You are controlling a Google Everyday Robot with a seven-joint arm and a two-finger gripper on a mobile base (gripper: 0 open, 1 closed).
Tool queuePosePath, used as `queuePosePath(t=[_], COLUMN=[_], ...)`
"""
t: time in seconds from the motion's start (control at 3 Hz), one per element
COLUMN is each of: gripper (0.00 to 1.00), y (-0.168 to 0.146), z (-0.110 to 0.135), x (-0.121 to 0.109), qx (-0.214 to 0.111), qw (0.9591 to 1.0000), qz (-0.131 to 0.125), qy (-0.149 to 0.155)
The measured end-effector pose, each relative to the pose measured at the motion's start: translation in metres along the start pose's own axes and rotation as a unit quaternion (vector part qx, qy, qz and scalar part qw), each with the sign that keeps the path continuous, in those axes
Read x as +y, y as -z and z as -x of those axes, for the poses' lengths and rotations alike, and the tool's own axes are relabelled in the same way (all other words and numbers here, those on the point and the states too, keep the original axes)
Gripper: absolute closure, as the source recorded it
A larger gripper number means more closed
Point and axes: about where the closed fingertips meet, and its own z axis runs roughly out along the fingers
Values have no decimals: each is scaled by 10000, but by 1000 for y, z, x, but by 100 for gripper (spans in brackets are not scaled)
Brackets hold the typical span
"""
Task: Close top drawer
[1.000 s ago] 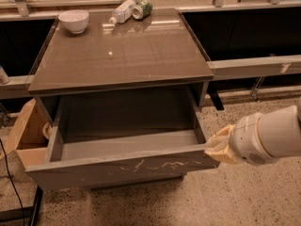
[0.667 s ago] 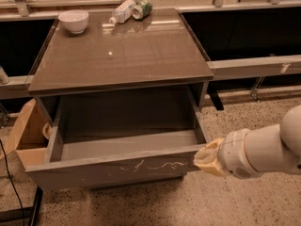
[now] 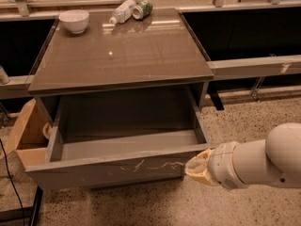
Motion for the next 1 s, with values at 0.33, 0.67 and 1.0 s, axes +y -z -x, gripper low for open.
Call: queuePosePath(t=[0.33,0.67,1.0], gripper=[100,100,100], y=[-16,-34,-53], z=[-10,-19,-24], x=[3,5,3], qx=[-16,-91,-199], qw=[10000,9999,9998], qz=[-67,-76,-68], qy=[68,78,74])
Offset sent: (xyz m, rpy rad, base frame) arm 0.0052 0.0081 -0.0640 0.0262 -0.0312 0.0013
